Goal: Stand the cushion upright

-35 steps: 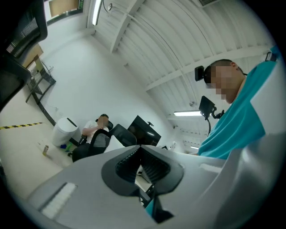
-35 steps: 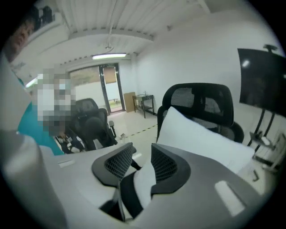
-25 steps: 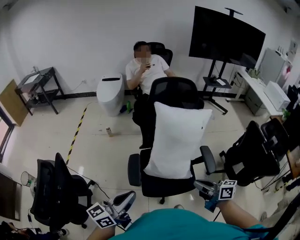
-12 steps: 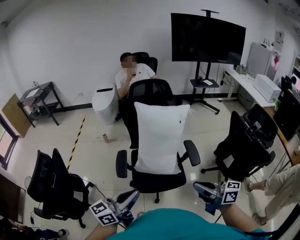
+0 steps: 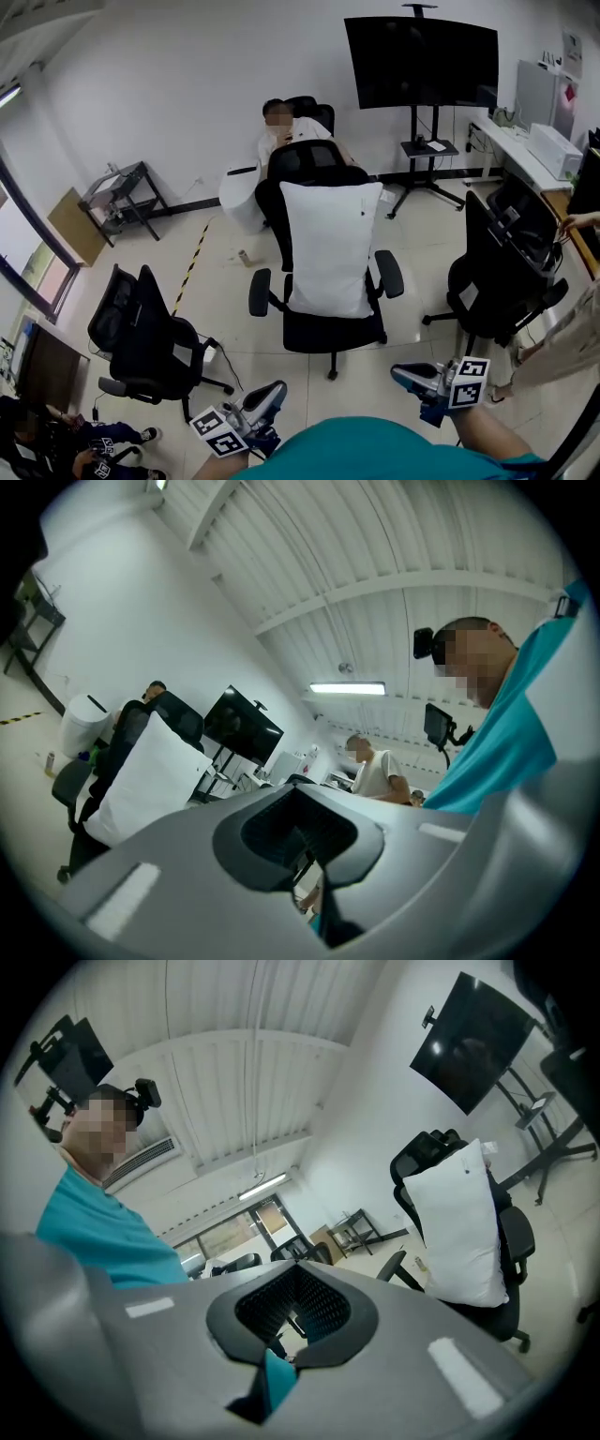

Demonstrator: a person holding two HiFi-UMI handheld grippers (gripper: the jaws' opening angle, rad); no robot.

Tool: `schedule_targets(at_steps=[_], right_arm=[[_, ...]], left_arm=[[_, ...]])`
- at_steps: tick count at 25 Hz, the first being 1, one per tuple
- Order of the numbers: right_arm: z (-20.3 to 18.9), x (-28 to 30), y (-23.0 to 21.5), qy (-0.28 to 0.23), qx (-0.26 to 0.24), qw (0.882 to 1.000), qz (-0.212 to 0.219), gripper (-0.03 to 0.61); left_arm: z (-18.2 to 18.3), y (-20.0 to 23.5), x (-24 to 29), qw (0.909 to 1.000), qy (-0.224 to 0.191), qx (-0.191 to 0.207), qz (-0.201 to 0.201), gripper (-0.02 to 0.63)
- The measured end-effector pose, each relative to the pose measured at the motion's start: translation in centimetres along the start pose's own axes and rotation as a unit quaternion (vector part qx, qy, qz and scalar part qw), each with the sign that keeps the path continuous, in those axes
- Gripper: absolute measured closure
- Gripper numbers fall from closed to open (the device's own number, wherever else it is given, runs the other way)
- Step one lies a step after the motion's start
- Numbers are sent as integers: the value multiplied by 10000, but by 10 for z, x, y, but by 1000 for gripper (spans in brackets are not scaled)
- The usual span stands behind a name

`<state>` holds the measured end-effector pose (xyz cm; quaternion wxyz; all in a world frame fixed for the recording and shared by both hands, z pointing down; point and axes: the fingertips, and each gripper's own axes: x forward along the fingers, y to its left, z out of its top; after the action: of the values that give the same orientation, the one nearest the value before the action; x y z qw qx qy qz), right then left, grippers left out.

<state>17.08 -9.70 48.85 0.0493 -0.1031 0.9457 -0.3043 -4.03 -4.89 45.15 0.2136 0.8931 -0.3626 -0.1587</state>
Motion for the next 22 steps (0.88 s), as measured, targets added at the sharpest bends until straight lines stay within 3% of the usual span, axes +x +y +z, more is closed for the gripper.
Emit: schedule_targets(at_steps=[8,16,22], right_arm=[[-49,30,76,133,-305,9994,-4,577],[-132,93,171,-121,27,9992,-373,577],[-153,92,219,-34,-117,9987,-494,577]], left_arm=[[-4,-25,-77,9995,-209,48,-247,603],[-17,-36,-199,9969,281,140,-720,603],[-29,-64,-230,9950,343,-30,-936,603]])
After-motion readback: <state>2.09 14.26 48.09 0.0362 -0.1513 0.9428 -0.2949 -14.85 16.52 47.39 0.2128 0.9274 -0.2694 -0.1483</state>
